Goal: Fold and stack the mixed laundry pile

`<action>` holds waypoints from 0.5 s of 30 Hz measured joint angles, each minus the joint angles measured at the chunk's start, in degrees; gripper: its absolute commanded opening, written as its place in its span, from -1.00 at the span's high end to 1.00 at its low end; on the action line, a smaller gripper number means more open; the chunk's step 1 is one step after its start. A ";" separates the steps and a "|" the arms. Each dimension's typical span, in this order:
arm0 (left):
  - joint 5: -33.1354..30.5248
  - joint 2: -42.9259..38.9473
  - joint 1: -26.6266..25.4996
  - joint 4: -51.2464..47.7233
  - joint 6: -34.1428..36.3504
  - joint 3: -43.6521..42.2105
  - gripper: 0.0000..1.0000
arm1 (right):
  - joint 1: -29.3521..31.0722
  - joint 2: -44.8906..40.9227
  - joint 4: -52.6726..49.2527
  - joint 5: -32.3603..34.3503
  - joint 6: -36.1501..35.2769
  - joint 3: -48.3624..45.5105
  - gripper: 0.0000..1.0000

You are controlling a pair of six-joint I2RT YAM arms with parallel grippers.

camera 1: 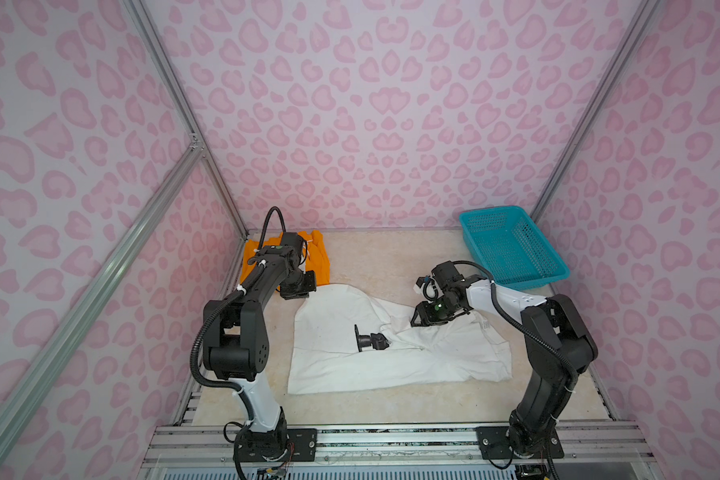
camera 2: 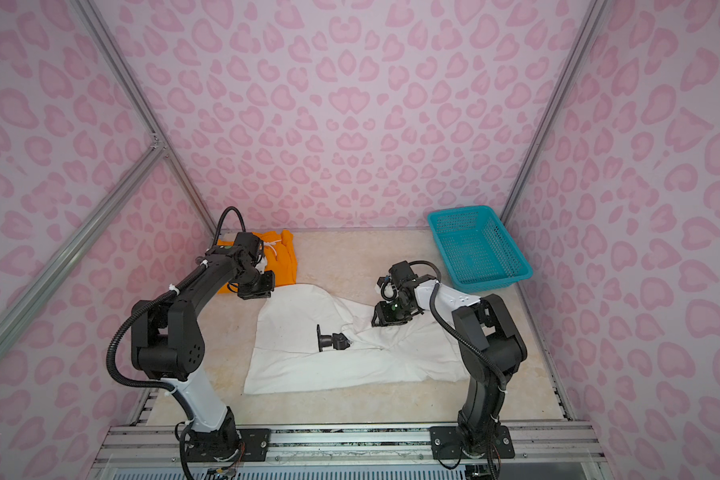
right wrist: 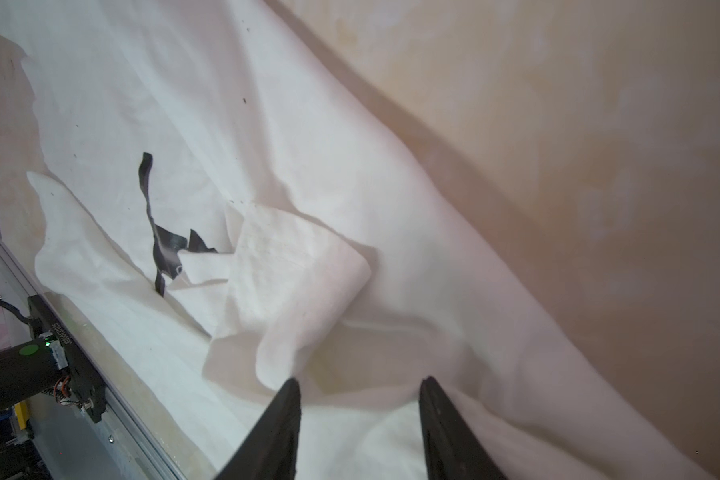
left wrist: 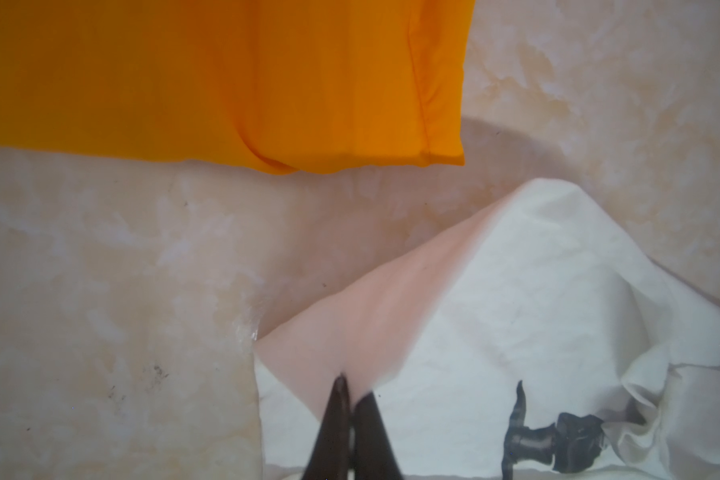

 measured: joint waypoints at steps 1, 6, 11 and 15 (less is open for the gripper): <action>-0.02 0.00 0.00 -0.02 0.00 0.00 0.94 | 0.00 0.20 -0.07 -0.55 -0.04 0.09 0.08; -0.02 0.00 0.00 -0.02 0.02 0.00 0.94 | 1.16 -0.15 -1.18 -4.17 -2.19 0.31 0.26; -0.02 0.00 0.00 -0.07 0.02 0.00 0.94 | 3.13 -3.21 -3.43 -5.73 -3.87 -2.95 0.57; -0.02 0.00 0.00 -0.26 0.39 0.22 0.94 | 3.74 -6.32 -4.83 -6.19 -3.50 -7.72 0.71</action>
